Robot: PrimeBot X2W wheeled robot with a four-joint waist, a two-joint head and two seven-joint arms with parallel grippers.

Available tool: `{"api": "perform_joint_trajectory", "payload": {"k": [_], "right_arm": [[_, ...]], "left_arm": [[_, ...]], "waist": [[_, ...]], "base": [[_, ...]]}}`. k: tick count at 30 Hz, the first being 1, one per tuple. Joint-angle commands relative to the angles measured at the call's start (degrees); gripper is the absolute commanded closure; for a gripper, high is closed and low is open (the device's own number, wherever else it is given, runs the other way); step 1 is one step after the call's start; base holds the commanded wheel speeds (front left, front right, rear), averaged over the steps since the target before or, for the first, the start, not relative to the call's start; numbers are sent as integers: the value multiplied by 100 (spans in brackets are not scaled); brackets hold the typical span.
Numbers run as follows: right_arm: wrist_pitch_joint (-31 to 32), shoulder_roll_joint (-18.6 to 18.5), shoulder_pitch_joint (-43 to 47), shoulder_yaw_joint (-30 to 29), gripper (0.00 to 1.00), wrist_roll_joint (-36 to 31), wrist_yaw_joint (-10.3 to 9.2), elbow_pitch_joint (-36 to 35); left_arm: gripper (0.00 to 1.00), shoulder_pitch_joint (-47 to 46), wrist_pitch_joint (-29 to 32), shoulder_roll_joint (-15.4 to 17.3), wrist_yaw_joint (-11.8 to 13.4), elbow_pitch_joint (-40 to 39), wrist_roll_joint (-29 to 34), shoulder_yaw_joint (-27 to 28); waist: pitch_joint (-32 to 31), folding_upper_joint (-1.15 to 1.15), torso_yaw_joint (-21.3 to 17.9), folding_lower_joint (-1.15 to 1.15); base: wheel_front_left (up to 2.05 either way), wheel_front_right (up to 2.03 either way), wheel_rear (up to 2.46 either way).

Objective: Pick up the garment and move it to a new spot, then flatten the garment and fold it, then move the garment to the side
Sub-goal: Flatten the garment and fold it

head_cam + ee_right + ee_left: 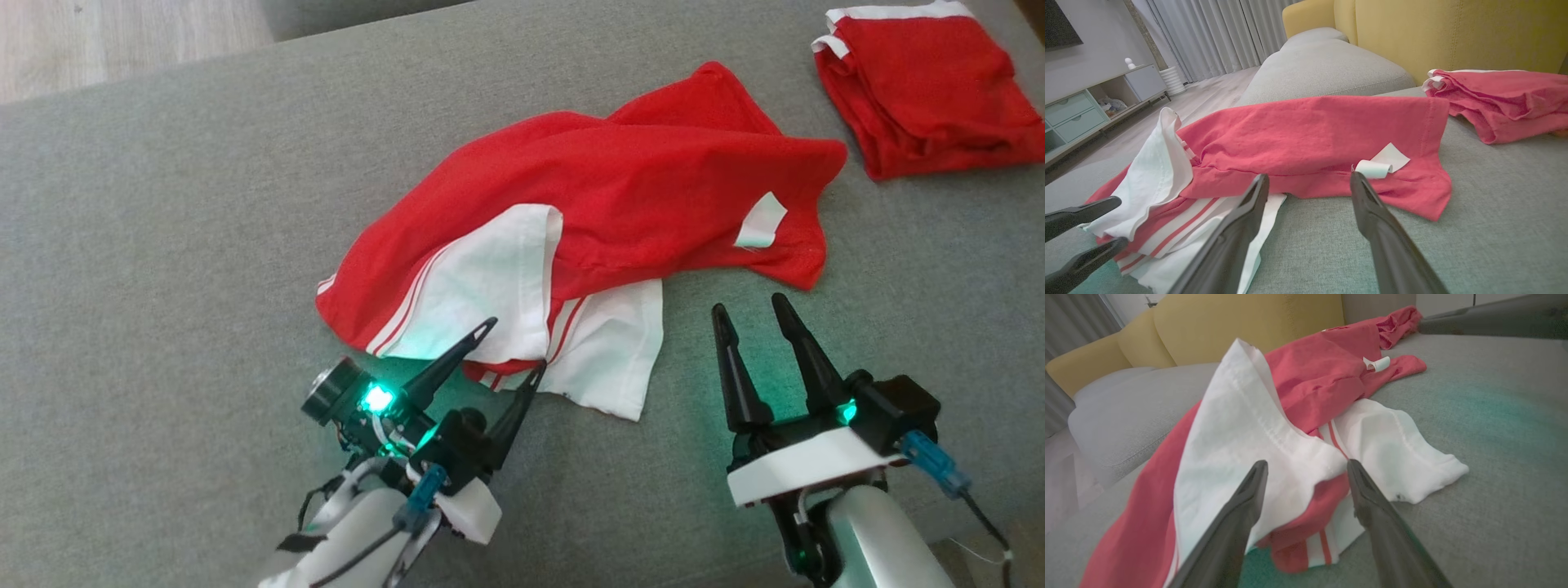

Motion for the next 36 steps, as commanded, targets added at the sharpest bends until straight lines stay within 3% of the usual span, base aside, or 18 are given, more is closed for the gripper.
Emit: {"api": "perform_joint_trajectory", "payload": {"k": [1,9,14,20,36], "right_arm": [[-22,-14,-78,153,0,-26,-4,-145],[-22,-14,-85,163,0,-22,-4,-143],[-22,-14,-74,171,0,-9,-4,-130],[-22,-14,-87,186,0,-6,-4,-123],[-22,-14,-36,226,0,-27,-4,-98]], "left_arm": [[0,-266,-56,60,54,-113,63,164],[0,-406,-155,25,168,15,78,141],[0,-407,15,114,-68,168,124,-84],[0,-512,-63,94,338,262,223,10],[0,-571,-284,23,526,197,27,72]], "waist": [[7,0,-14,0],[13,0,-46,0],[2,0,-53,0],[11,0,-66,0],[-42,0,-69,0]], "base": [[0,0,0],[0,0,0],[0,0,0],[0,0,0],[0,0,0]]}}
